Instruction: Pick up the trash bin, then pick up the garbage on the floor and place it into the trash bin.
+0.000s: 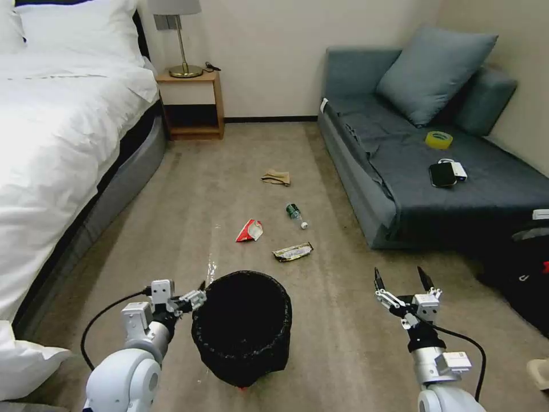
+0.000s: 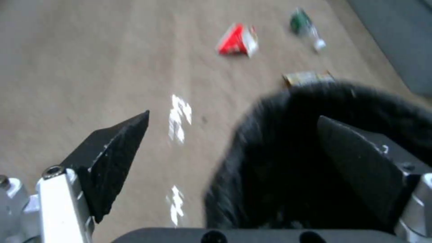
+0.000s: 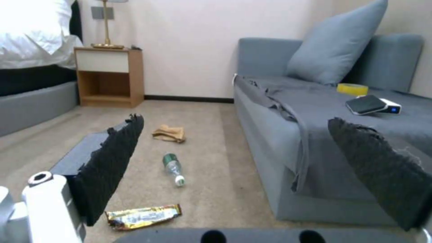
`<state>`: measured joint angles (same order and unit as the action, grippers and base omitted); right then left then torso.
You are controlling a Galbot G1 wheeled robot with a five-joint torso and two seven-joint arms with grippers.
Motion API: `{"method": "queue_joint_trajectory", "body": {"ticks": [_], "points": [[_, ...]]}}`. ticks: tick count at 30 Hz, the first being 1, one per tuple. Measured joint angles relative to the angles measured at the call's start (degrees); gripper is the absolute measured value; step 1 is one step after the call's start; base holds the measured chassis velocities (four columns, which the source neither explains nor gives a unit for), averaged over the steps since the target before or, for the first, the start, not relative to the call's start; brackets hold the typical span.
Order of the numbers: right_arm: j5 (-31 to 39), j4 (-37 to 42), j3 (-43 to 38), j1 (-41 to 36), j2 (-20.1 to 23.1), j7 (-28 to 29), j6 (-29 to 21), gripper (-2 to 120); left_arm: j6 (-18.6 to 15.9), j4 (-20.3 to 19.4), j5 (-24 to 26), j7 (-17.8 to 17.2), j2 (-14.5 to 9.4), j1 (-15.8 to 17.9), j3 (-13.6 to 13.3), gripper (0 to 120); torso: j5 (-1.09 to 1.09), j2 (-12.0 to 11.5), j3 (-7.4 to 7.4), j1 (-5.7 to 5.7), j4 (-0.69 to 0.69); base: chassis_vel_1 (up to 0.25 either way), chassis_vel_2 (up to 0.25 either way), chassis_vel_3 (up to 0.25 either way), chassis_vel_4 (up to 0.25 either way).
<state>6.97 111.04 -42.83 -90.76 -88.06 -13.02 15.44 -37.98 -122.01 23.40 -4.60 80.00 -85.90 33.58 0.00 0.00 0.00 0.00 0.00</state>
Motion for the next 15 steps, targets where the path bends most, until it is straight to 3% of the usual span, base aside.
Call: {"method": "queue_joint_trajectory", "body": {"ticks": [15], "points": [[0.2,-1.0,0.6,0.6,-0.4,-0.4,0.1,100,-3.3,6.6,3.7,-1.9,0.1,1.8,-2.8,98,0.0,0.0,0.0,0.0,0.0,0.0,0.0,0.0,0.0]]}}
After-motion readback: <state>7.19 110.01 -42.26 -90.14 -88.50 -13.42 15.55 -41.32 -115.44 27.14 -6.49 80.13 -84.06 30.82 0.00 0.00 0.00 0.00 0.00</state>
